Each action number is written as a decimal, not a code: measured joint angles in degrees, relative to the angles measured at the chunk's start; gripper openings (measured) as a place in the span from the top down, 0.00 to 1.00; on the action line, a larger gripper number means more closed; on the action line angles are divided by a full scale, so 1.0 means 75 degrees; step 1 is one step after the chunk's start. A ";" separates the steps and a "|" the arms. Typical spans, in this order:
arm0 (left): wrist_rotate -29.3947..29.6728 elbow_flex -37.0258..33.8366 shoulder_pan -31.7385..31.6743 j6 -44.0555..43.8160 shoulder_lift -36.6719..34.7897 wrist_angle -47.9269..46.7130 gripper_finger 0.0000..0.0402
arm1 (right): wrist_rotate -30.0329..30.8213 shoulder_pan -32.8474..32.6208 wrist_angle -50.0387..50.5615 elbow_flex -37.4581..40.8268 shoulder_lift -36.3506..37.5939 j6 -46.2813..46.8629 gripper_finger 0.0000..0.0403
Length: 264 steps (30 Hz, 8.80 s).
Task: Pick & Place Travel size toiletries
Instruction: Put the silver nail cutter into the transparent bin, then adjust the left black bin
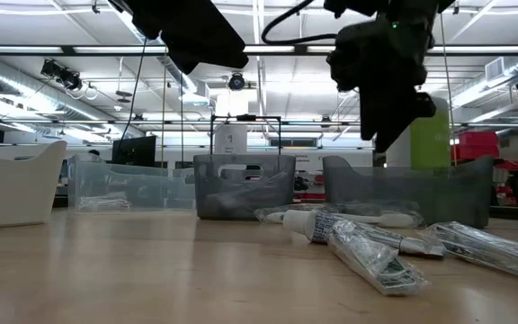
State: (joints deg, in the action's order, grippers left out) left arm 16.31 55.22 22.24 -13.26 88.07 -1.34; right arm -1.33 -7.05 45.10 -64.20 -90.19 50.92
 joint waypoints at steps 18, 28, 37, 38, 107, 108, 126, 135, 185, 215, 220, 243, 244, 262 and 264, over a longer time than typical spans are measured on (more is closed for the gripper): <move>0.0129 0.0000 0.0000 -0.0052 0.0000 -0.0003 0.72 | 0.0831 -0.2131 -0.0687 0.0000 0.0000 0.2330 0.53; 0.0081 0.0000 0.0000 -0.0135 0.0000 -0.0003 0.72 | 0.2140 -0.3014 -0.0922 0.0014 0.0000 0.2513 0.55; 0.0484 0.0000 -0.0015 -0.0115 0.0000 -0.0003 0.72 | 0.2143 -0.3289 -0.2375 0.1061 0.0000 0.3015 0.53; 0.0410 0.0000 -0.0015 -0.0092 0.0000 -0.0003 0.72 | 0.2139 -0.3311 -0.2774 0.1220 0.0000 0.3012 0.53; -0.2473 0.5310 0.0077 0.3686 0.5555 -0.3717 0.85 | 0.3690 -0.2721 -0.2970 0.2116 0.2655 -0.1625 0.53; -0.2524 0.5307 0.0072 0.3459 0.5547 -0.3776 0.86 | 0.3690 -0.2721 -0.2969 0.2116 0.2655 -0.1624 0.53; 0.0307 0.5254 0.0007 0.1215 0.3464 -0.9076 0.86 | 0.3690 -0.2721 -0.2995 0.2116 0.2655 -0.1622 0.52; 0.1677 0.4409 -0.1279 -0.0301 0.1493 -1.0497 0.82 | 0.3390 -0.2721 -0.3016 0.2113 0.2652 -0.1124 0.53; -0.0946 0.1719 -0.1269 -0.0314 0.0074 -0.3473 0.73 | 0.3311 -0.2780 -0.3691 0.2113 0.2652 -0.0992 0.53; -0.0549 0.1700 -0.0545 0.2045 0.2943 0.0282 0.73 | 0.3777 -0.2759 -0.4193 0.2113 0.2646 -0.1310 0.54; -0.0508 0.1721 -0.0946 0.2027 0.3066 0.0331 0.71 | 0.3776 -0.2759 -0.4149 0.2113 0.2641 -0.1310 0.53; -0.0996 0.1737 -0.2723 0.2287 0.3241 -0.0410 0.59 | 0.3772 -0.2759 -0.4123 0.2113 0.2640 -0.1319 0.54; -0.1370 0.1732 -0.2716 0.2301 0.3264 -0.0433 0.59 | 0.3775 -0.2759 -0.4122 0.2113 0.2640 -0.1342 0.54; -0.1262 0.2218 -0.2576 0.2238 0.3054 -0.1244 0.60 | 0.3772 -0.2759 -0.4137 0.2113 0.2640 -0.1511 0.53; -0.1264 0.2638 -0.2570 0.2194 0.3029 -0.1603 0.60 | 0.3769 -0.2756 -0.4135 0.2113 0.2640 -0.1511 0.54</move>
State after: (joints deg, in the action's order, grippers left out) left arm 6.83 75.01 2.96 3.20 110.79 -13.37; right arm 26.94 -27.73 14.09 -48.36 -70.39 39.59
